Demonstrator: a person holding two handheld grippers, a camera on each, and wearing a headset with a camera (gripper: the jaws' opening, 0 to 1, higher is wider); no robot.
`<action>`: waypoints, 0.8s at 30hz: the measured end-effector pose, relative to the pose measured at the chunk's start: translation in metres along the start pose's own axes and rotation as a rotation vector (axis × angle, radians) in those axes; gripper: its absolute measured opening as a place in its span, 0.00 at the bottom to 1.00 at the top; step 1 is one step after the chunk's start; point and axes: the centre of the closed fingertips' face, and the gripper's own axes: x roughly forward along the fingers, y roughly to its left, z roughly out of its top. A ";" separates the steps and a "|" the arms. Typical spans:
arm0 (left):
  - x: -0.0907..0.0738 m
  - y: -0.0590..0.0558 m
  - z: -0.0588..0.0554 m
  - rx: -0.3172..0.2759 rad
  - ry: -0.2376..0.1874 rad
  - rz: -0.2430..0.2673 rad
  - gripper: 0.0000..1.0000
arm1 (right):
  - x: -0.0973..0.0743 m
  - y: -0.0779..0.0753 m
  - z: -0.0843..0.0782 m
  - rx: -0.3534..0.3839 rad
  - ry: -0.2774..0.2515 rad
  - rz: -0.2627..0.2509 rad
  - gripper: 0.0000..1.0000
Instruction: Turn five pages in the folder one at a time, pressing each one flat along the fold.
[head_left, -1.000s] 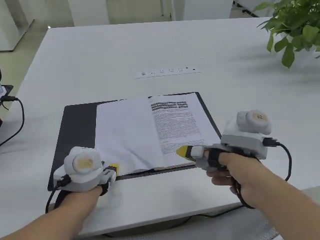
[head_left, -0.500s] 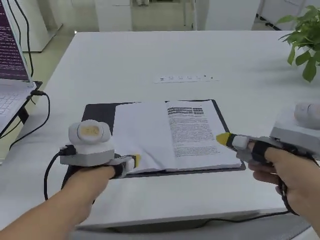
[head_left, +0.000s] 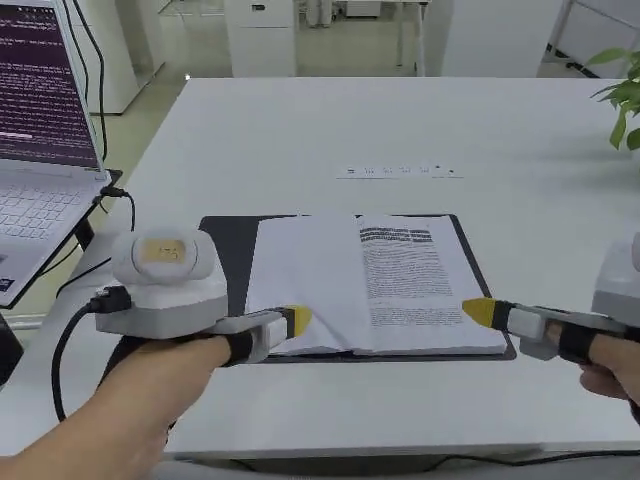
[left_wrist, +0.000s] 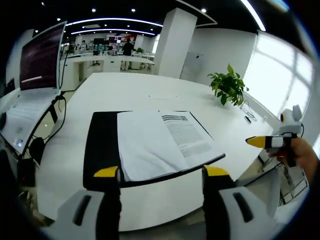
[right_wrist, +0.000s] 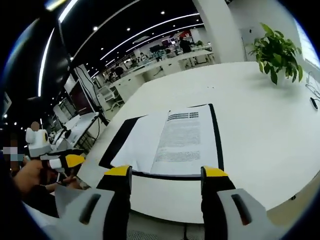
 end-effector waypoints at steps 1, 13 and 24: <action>-0.003 0.002 0.000 0.017 -0.003 0.006 0.72 | -0.001 -0.001 0.000 -0.006 -0.003 -0.003 0.61; -0.026 0.007 -0.009 0.129 -0.010 -0.021 0.99 | -0.019 -0.017 0.007 -0.131 -0.061 0.008 1.00; -0.033 0.022 0.000 0.146 -0.020 -0.013 0.99 | -0.026 -0.029 0.013 -0.118 -0.088 -0.018 1.00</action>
